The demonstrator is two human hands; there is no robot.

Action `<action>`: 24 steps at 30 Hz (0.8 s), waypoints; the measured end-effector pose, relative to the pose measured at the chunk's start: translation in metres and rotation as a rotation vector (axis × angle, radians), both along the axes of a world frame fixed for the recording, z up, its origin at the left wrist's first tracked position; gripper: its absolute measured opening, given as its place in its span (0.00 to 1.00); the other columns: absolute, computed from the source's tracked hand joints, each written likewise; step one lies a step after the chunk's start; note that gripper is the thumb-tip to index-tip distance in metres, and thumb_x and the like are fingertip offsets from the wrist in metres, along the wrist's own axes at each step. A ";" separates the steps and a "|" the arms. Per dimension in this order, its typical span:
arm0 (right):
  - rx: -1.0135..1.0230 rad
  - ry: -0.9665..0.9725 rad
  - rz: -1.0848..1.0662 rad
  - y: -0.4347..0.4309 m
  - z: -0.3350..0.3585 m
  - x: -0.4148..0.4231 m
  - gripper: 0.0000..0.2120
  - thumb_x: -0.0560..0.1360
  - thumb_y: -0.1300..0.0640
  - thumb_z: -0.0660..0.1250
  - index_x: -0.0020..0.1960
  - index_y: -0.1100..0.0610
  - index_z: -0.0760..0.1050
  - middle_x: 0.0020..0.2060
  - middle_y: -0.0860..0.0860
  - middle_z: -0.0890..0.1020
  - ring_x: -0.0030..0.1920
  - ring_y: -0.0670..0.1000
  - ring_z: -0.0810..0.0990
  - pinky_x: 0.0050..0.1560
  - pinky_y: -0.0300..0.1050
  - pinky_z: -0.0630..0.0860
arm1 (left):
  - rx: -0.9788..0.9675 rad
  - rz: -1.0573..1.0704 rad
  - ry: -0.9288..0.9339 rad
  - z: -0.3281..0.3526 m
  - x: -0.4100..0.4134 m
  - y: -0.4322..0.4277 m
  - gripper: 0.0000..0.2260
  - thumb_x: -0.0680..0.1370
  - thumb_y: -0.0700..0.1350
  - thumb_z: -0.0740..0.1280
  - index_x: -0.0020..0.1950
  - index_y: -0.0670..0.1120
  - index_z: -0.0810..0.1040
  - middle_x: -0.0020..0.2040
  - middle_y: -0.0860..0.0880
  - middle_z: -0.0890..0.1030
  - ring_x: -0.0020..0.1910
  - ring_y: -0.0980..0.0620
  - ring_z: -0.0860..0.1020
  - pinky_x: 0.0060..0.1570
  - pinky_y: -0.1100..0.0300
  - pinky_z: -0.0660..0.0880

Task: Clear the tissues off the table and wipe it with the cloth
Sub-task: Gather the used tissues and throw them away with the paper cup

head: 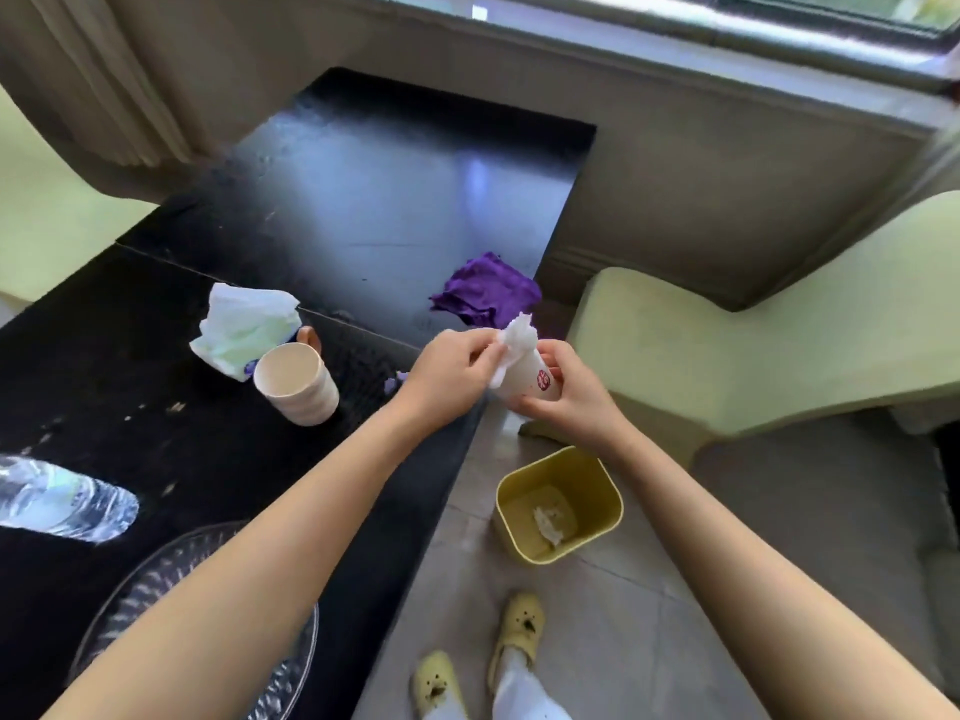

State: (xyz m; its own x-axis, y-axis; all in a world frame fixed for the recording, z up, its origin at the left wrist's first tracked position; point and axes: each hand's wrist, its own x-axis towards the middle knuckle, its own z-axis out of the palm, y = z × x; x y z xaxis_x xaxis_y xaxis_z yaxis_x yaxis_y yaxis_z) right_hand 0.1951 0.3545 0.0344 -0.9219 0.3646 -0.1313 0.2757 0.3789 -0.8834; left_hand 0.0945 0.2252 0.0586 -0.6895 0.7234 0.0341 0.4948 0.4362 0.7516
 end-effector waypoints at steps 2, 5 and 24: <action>-0.006 -0.010 -0.034 0.006 -0.009 0.012 0.24 0.68 0.56 0.75 0.58 0.47 0.66 0.50 0.47 0.76 0.48 0.44 0.77 0.44 0.33 0.75 | -0.017 0.026 -0.061 -0.007 0.012 0.010 0.18 0.81 0.52 0.56 0.56 0.41 0.77 0.48 0.49 0.78 0.47 0.51 0.75 0.45 0.58 0.69; -0.012 -0.044 -0.074 0.019 -0.028 0.024 0.22 0.67 0.56 0.74 0.56 0.45 0.68 0.46 0.43 0.77 0.46 0.43 0.78 0.42 0.33 0.75 | -0.114 -0.019 0.115 -0.026 0.024 0.026 0.21 0.81 0.54 0.52 0.50 0.41 0.78 0.46 0.44 0.78 0.49 0.47 0.73 0.47 0.55 0.64; 0.155 -0.664 -0.240 0.079 -0.289 0.042 0.24 0.66 0.51 0.71 0.61 0.56 0.74 0.58 0.59 0.75 0.60 0.63 0.71 0.58 0.52 0.70 | -0.771 0.228 0.392 -0.239 0.041 -0.029 0.27 0.80 0.56 0.51 0.77 0.46 0.54 0.77 0.43 0.57 0.76 0.44 0.57 0.74 0.43 0.55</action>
